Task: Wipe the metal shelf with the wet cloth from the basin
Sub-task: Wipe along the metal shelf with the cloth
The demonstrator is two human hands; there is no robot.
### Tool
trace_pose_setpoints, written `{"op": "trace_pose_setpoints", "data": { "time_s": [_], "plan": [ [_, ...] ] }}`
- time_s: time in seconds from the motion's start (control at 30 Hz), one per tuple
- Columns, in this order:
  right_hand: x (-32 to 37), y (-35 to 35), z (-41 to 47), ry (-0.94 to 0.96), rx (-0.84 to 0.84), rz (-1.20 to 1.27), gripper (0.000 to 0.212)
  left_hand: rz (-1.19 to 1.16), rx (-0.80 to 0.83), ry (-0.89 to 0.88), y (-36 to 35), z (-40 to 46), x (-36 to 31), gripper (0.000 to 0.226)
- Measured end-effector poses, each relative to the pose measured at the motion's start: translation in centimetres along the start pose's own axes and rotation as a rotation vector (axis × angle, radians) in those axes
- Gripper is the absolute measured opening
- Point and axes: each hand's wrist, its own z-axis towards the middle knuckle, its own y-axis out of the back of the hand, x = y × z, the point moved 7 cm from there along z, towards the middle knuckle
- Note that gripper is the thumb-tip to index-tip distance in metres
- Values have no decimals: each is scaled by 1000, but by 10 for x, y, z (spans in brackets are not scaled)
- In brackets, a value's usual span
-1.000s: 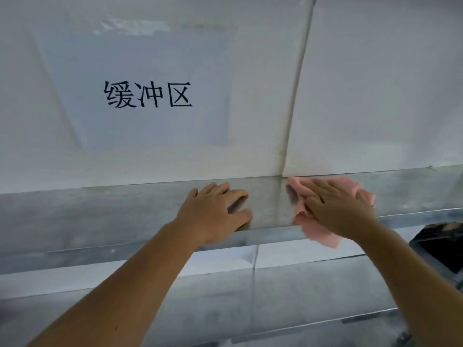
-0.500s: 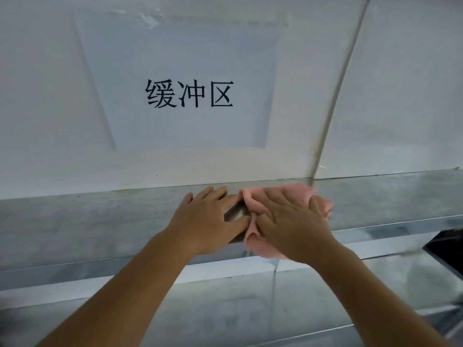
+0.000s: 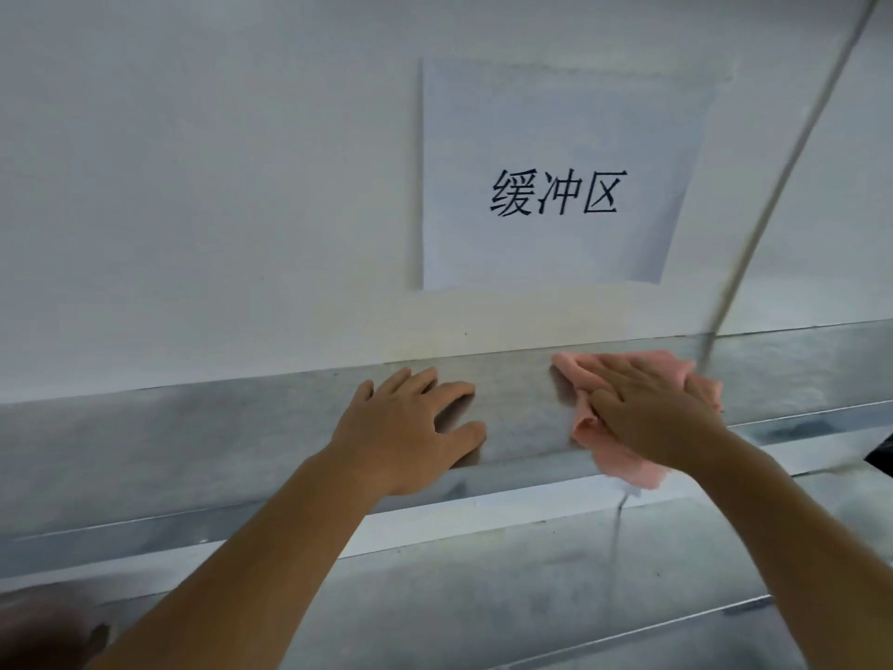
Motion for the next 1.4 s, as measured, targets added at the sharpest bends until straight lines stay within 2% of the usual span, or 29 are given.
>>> {"op": "trace_pose_setpoints", "data": {
  "time_s": [0.03, 0.07, 0.13, 0.17, 0.23, 0.3, 0.37, 0.47, 0.53, 0.6, 0.63, 0.67, 0.7, 0.77, 0.83, 0.93, 0.97, 1.03, 1.13, 1.27, 1.37, 1.4],
  "plan": [
    [21, 0, 4, 28, 17, -17, 103, -8, -1, 4, 2, -5, 9, 68],
    [48, 1, 5, 82, 44, -31, 98, -10, 3, 5, 3, -8, 16, 70],
    [97, 9, 4, 195, 11, -46, 73, 1, 13, 0, 4, -12, 22, 78],
    [107, 11, 2, 233, -20, -33, 70, 8, 15, 0, 4, -14, 24, 79],
    [90, 13, -2, 198, -1, 14, 74, 5, 12, 12, 6, -19, 28, 73],
    [57, 5, 5, 47, 13, 73, 75, -1, 10, 35, 9, -27, 37, 66],
    [70, 3, 15, -41, 3, 125, 84, 10, -5, 44, 13, -33, 45, 65],
    [134, 13, 17, 101, -71, 212, 82, 40, 1, 56, 15, -37, 53, 74],
    [132, 18, 12, 188, -59, 180, 87, 38, -1, 74, 17, -42, 63, 79],
    [96, 7, 15, 126, -33, 114, 98, 25, -18, 88, 21, -51, 76, 76],
    [86, 2, 19, 34, -32, 120, 94, 23, -29, 93, 24, -56, 83, 74],
    [93, 1, 21, -28, -8, 159, 88, 23, -34, 101, 26, -60, 91, 71],
    [116, 2, 25, -12, -8, 176, 84, 24, -33, 107, 27, -62, 97, 69],
    [173, 10, 24, 109, -51, 195, 81, 39, -26, 104, 28, -66, 104, 69],
    [187, 21, 18, 168, -49, 194, 82, 47, -13, 95, 31, -72, 113, 70],
    [160, 23, 15, 64, 13, 87, 90, 20, -17, 96, 39, -86, 141, 64],
    [168, 24, 15, 17, 32, 96, 96, 14, -22, 92, 42, -92, 152, 62],
    [224, 32, 20, 85, -13, 132, 104, 21, -20, 66, 45, -98, 168, 63],
    [284, 46, 19, 124, -93, 262, 85, 46, 4, 20, 49, -108, 188, 69],
    [281, 46, 18, 11, 17, 87, 103, 8, -8, 12, 62, -131, 236, 66],
    [353, 52, 22, 115, 15, 18, 114, 19, -21, -1, 67, -141, 262, 69],
    [374, 51, 22, 145, 12, 12, 112, 28, -23, -7, 68, -145, 269, 72]
  ]
}}
